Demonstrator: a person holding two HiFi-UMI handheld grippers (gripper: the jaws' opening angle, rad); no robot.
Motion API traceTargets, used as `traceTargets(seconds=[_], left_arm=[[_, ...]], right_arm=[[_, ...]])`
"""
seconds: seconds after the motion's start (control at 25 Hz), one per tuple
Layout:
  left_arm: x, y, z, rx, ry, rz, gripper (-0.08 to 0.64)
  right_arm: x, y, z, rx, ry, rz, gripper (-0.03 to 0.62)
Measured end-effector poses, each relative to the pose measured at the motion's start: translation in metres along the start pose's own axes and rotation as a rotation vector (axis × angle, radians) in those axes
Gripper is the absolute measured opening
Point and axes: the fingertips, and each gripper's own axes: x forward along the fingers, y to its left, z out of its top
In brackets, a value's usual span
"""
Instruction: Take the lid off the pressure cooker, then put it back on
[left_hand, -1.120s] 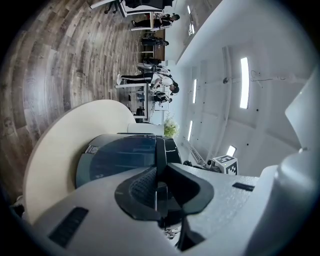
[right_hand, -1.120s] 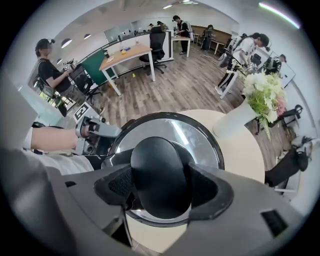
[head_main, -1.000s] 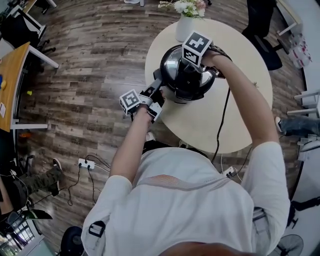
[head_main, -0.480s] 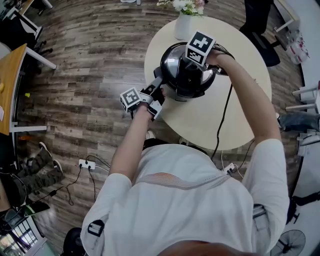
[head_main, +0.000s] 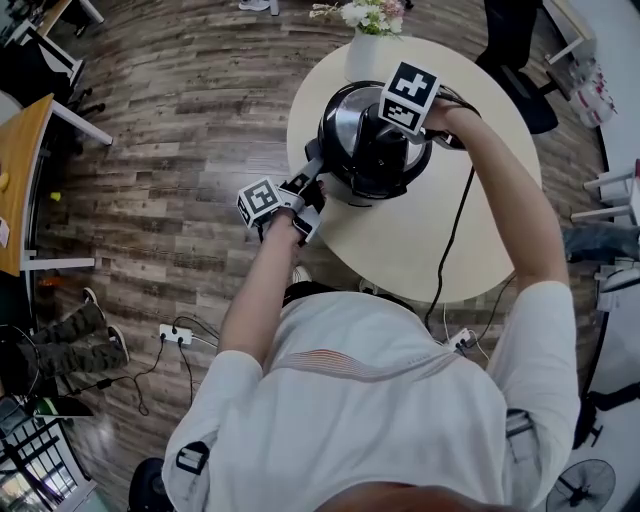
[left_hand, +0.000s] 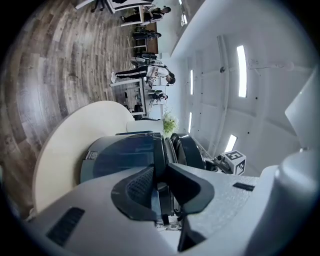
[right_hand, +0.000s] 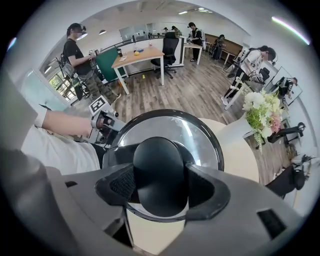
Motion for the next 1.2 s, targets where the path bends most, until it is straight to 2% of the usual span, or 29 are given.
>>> traceTargets(seconds=[0.04, 0.08, 0.12, 0.16, 0.28, 0.36, 0.52, 0.64, 0.76, 0.84, 1.04, 1.2], left_arm=[[0.000, -0.003, 0.001, 0.021, 0.004, 0.009, 0.075], [-0.001, -0.007, 0.001, 0.052, 0.009, 0.020, 0.130], [-0.003, -0.011, 0.001, 0.102, 0.016, 0.040, 0.222], [-0.004, -0.014, 0.002, 0.174, 0.024, 0.080, 0.259], [-0.010, -0.025, 0.013, 0.469, 0.032, 0.262, 0.282], [-0.012, -0.042, 0.023, 0.665, 0.003, 0.345, 0.282], [0.000, -0.095, 0.019, 1.010, -0.022, 0.358, 0.282], [0.021, -0.128, 0.000, 1.195, 0.009, 0.336, 0.282], [0.048, -0.154, -0.026, 1.319, 0.040, 0.300, 0.282], [0.068, -0.169, -0.048, 1.364, 0.062, 0.263, 0.282], [0.105, -0.201, -0.111, 1.404, 0.138, 0.132, 0.282], [0.124, -0.215, -0.145, 1.411, 0.154, 0.078, 0.281]], right_arm=[[-0.005, 0.001, 0.000, -0.003, -0.004, 0.001, 0.301], [-0.010, 0.002, -0.001, -0.004, -0.008, 0.001, 0.301], [-0.015, 0.004, -0.002, -0.006, -0.012, 0.000, 0.301], [-0.020, 0.005, -0.004, -0.007, -0.017, -0.002, 0.300], [-0.036, 0.003, -0.009, -0.008, -0.032, -0.013, 0.299], [-0.046, 0.002, -0.015, -0.006, -0.040, -0.016, 0.299], [-0.062, 0.001, -0.040, 0.034, -0.058, -0.013, 0.299], [-0.075, -0.003, -0.070, 0.079, -0.065, -0.032, 0.299], [-0.085, -0.012, -0.107, 0.133, -0.063, -0.046, 0.299], [-0.089, -0.017, -0.137, 0.178, -0.062, -0.043, 0.299], [-0.081, -0.013, -0.226, 0.321, -0.045, -0.045, 0.298], [-0.060, -0.011, -0.292, 0.416, -0.020, -0.030, 0.298]])
